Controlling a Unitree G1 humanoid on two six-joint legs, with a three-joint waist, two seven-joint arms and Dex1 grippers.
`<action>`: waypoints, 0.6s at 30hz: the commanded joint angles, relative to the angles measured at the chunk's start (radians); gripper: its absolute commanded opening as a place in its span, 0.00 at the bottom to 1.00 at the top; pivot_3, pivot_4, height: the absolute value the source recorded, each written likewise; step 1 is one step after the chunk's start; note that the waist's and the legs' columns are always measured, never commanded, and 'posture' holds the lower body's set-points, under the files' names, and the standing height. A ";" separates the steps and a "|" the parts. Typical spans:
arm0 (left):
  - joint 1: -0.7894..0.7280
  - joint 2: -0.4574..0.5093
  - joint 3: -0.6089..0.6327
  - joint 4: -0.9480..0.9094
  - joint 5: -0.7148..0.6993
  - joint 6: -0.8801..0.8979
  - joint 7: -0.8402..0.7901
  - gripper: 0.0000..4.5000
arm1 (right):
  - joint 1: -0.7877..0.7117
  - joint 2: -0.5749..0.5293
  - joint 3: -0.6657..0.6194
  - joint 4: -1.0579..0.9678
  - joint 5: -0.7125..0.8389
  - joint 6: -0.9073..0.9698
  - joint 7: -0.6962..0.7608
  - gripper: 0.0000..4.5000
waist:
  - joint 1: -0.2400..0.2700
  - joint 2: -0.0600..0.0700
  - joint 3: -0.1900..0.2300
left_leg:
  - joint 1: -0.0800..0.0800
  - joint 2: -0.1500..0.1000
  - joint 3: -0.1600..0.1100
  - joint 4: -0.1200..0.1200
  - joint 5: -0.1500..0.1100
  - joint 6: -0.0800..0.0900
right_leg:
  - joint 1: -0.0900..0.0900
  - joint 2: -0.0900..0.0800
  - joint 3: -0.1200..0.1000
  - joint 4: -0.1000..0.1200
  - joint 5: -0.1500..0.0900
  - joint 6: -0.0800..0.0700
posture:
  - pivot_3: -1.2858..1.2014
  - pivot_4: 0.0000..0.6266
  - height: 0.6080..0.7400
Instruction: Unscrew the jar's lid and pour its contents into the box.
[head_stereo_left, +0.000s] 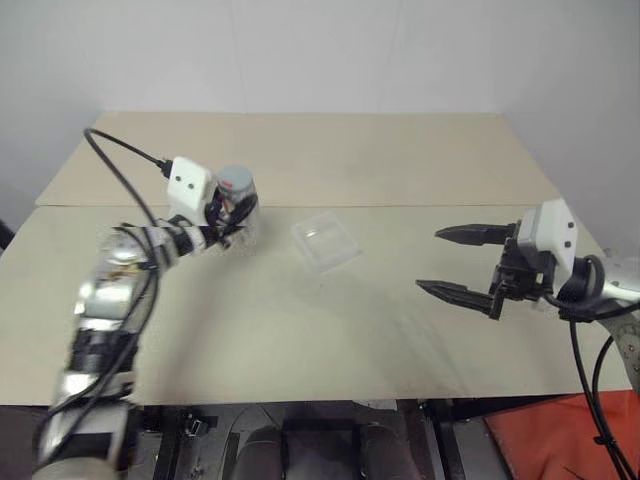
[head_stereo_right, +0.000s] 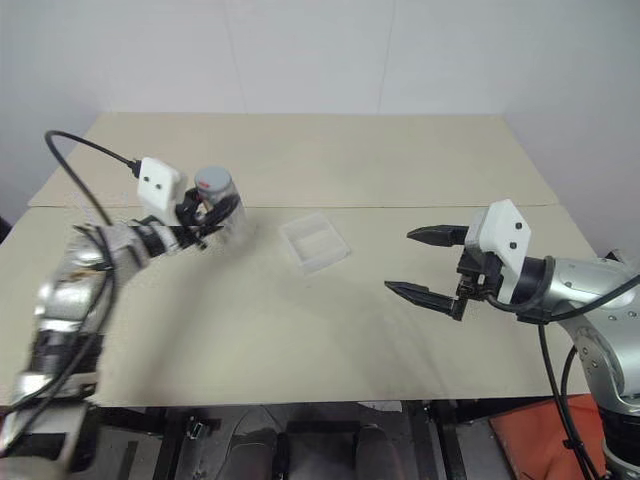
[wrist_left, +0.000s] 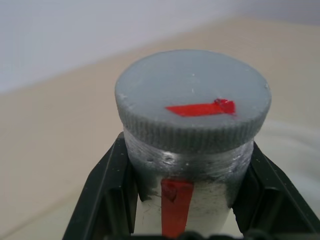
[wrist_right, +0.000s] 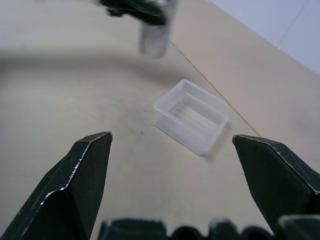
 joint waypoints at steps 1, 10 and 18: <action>-0.002 0.045 0.027 -0.077 -0.136 0.045 -0.209 0.46 | -0.039 0.014 -0.012 -0.027 0.042 0.014 -0.021 1.00 | 0.009 0.000 0.000 | 0.000 0.000 0.000 0.000 0.000 0.000 | 0.001 0.000 -0.001 0.000 0.000 0.000 | 0.52 0.24 1.00; -0.024 0.020 -0.092 -0.096 -0.189 0.054 -0.472 0.46 | -0.066 0.038 0.009 -0.058 0.098 0.056 -0.047 1.00 | 0.015 0.000 0.000 | -0.001 0.000 0.000 0.001 -0.001 0.001 | 0.000 0.000 0.000 -0.001 0.000 0.000 | 0.52 0.24 1.00; -0.114 -0.088 -0.170 -0.007 -0.093 -0.033 -0.489 0.46 | -0.281 0.144 0.174 -0.029 0.094 0.136 -0.139 1.00 | 0.004 0.000 0.000 | -0.001 0.000 0.000 0.001 -0.001 0.001 | 0.000 0.001 0.000 0.000 0.000 0.000 | 0.52 0.24 1.00</action>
